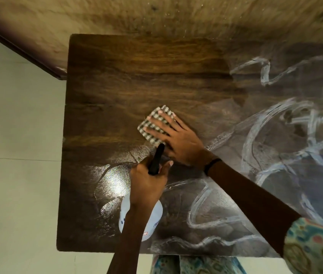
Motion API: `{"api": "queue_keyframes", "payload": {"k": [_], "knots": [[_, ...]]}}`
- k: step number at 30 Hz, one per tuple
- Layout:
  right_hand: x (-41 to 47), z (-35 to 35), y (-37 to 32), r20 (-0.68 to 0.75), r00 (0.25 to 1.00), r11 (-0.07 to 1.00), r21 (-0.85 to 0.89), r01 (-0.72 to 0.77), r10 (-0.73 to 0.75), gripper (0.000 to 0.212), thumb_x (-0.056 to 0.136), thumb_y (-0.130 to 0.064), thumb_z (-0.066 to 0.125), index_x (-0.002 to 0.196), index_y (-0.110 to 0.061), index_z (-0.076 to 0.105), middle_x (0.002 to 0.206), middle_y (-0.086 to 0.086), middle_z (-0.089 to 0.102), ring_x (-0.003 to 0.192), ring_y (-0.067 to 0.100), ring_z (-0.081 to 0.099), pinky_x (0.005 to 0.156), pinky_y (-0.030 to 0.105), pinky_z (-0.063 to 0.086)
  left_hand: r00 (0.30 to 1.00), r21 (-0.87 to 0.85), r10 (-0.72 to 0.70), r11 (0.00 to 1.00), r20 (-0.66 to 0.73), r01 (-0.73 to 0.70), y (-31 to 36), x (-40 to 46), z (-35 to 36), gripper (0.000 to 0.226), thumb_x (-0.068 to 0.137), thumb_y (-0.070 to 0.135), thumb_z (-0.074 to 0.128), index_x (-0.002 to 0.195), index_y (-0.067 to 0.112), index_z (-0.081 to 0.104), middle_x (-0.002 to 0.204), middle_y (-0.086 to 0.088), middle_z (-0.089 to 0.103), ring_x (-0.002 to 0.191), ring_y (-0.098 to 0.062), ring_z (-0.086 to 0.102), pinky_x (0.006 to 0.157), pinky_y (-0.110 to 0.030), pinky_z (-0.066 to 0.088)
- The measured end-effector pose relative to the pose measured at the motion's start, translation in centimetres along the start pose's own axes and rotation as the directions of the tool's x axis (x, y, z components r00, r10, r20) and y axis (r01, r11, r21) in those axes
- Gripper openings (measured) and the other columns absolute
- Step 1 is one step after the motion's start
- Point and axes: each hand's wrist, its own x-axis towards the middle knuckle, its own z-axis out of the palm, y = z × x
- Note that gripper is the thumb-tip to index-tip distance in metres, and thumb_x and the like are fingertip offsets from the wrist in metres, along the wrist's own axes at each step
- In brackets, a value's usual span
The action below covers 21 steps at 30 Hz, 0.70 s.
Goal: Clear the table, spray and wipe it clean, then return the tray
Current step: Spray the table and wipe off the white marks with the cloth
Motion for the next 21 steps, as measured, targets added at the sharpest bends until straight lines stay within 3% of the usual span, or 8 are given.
{"api": "queue_keyframes", "payload": {"k": [2, 4, 9, 11, 13, 16, 18, 21], "knots": [[-3.0, -0.3, 1.8, -0.029, 0.997, 0.997, -0.009, -0.075, 0.075, 0.054, 0.097, -0.044, 0.035, 0.148, -0.026, 0.032, 0.156, 0.006, 0.029, 0.146, 0.030, 0.018, 0.119, 0.047, 0.016, 1.000, -0.018, -0.023, 1.000, 0.008, 0.023, -0.2, -0.1, -0.5, 0.029, 0.073, 0.035, 0.077, 0.075, 0.009, 0.065, 0.057, -0.003, 0.061, 0.057, -0.022, 0.059, 0.057, -0.027, 0.045], [-5.4, -1.1, 4.2, -0.051, 0.967, 0.969, 0.012, -0.248, 0.248, 0.055, 0.097, -0.045, 0.032, 0.149, -0.027, 0.027, 0.157, 0.005, 0.026, 0.147, 0.030, 0.015, 0.118, 0.051, 0.019, 0.999, -0.042, -0.038, 0.998, 0.015, 0.038, -0.6, -0.2, -0.9, 0.032, 0.074, 0.037, 0.076, 0.077, 0.007, 0.066, 0.064, -0.011, 0.065, 0.061, -0.024, 0.063, 0.059, -0.029, 0.048], [-2.1, -2.6, 6.5, -0.133, 0.772, 0.784, 0.103, -0.612, 0.621, 0.058, 0.094, -0.044, 0.027, 0.150, -0.027, 0.027, 0.159, 0.003, 0.021, 0.148, 0.032, 0.010, 0.119, 0.051, 0.014, 0.998, -0.075, -0.059, 0.995, 0.016, 0.060, -1.1, -0.5, -1.7, 0.022, 0.075, 0.031, 0.076, 0.086, 0.012, 0.070, 0.066, -0.005, 0.068, 0.057, -0.006, 0.061, 0.050, -0.006, 0.040], [1.3, -2.5, 4.9, -0.142, 0.716, 0.730, 0.117, -0.674, 0.684, 0.062, 0.091, -0.045, 0.022, 0.150, -0.027, 0.026, 0.160, 0.003, 0.018, 0.148, 0.033, 0.008, 0.118, 0.050, 0.010, 0.998, -0.100, -0.058, 0.993, 0.010, 0.059, -1.3, -0.7, -1.8, 0.023, 0.075, 0.031, 0.077, 0.089, 0.014, 0.072, 0.067, -0.002, 0.068, 0.058, -0.003, 0.062, 0.054, -0.010, 0.045], [3.7, -1.9, 2.5, -0.103, 0.786, 0.793, 0.088, -0.603, 0.610, 0.063, 0.091, -0.047, 0.019, 0.151, -0.028, 0.024, 0.161, 0.003, 0.015, 0.148, 0.033, 0.006, 0.119, 0.052, 0.009, 0.999, -0.064, -0.039, 0.997, -0.001, 0.039, -1.6, -1.0, -1.8, 0.024, 0.074, 0.033, 0.077, 0.085, 0.012, 0.071, 0.068, -0.009, 0.069, 0.063, -0.017, 0.064, 0.059, -0.022, 0.047], [3.4, -0.6, -0.7, -0.047, 0.941, 0.942, 0.058, -0.332, 0.335, 0.058, 0.096, -0.045, 0.023, 0.150, -0.026, 0.026, 0.160, 0.005, 0.018, 0.148, 0.033, 0.007, 0.119, 0.053, 0.011, 1.000, -0.022, -0.022, 1.000, -0.009, 0.022, -2.0, -1.6, -1.7, 0.027, 0.073, 0.035, 0.077, 0.080, 0.010, 0.070, 0.070, -0.011, 0.069, 0.066, -0.023, 0.065, 0.063, -0.026, 0.048], [0.4, 0.1, -1.3, -0.021, 0.979, 0.979, 0.031, -0.202, 0.203, 0.055, 0.098, -0.042, 0.028, 0.151, -0.026, 0.026, 0.159, 0.006, 0.020, 0.148, 0.031, 0.008, 0.120, 0.050, 0.011, 1.000, -0.001, -0.014, 1.000, -0.005, 0.014, -2.5, -2.0, -1.8, 0.029, 0.073, 0.036, 0.077, 0.083, 0.009, 0.071, 0.073, -0.011, 0.070, 0.070, -0.024, 0.066, 0.067, -0.030, 0.051], [-5.1, 0.1, 0.5, -0.023, 0.977, 0.977, 0.000, -0.214, 0.214, 0.055, 0.098, -0.044, 0.029, 0.151, -0.026, 0.026, 0.159, 0.005, 0.021, 0.148, 0.029, 0.009, 0.120, 0.048, 0.013, 1.000, -0.014, -0.002, 1.000, 0.020, 0.002, -3.4, -2.8, -2.0, 0.031, 0.074, 0.039, 0.076, 0.087, 0.011, 0.071, 0.074, -0.008, 0.071, 0.072, -0.023, 0.068, 0.069, -0.031, 0.054]]}}
